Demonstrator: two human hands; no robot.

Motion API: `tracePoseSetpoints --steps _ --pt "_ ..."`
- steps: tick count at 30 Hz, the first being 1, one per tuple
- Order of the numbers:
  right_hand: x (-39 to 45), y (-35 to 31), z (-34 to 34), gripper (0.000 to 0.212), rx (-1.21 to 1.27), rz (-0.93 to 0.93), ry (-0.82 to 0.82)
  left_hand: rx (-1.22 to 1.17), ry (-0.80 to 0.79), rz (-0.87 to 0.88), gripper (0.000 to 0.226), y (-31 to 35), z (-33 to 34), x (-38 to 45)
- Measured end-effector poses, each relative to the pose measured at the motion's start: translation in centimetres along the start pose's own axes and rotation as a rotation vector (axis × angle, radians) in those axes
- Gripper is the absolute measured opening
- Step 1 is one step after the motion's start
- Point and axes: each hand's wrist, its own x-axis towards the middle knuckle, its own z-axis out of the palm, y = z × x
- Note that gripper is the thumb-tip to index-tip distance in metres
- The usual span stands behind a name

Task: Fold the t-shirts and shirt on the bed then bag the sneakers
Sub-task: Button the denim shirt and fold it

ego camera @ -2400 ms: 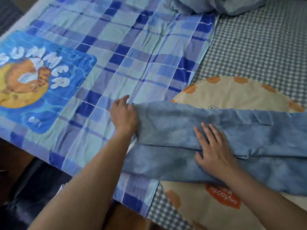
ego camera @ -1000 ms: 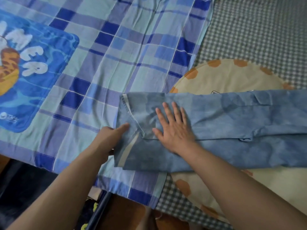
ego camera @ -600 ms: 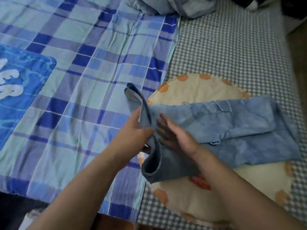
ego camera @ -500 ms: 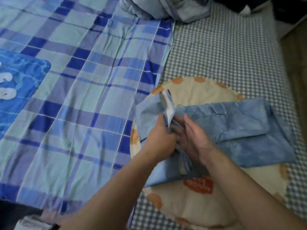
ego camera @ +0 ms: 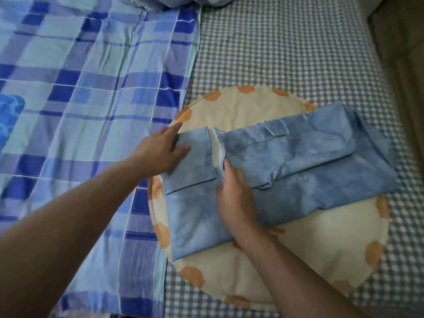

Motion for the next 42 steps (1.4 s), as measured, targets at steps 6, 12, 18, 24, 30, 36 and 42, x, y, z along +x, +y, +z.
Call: tracePoseSetpoints --steps 6,12,18,24,30,36,42 --pt "-7.0 6.6 -3.9 0.066 0.338 0.717 0.512 0.172 -0.225 0.046 0.059 0.4 0.7 3.3" --pt "6.3 12.3 -6.6 0.080 0.483 0.671 0.293 -0.038 -0.145 -0.297 0.058 0.9 3.9 -4.0" --pt "16.0 11.4 -9.6 0.051 0.057 0.178 -0.055 -0.443 -0.146 -0.542 0.052 7.3 10.2 -15.3" --pt "1.5 12.2 -9.9 0.049 -0.269 -0.556 0.053 -0.295 0.113 -0.507 0.048 6.5 8.6 -17.5" --pt "-0.8 18.6 -10.3 0.068 -0.590 -1.070 -0.378 0.376 0.110 0.792 0.063 2.5 6.5 -12.9" --pt "3.5 20.5 -11.7 0.108 -0.685 -1.060 -0.668 0.590 -0.262 0.893 0.098 -1.0 7.8 -8.1" --pt "3.7 20.5 -10.8 0.110 -0.673 -1.014 -0.610 0.407 -0.141 0.821 0.088 -1.4 10.4 -8.3"
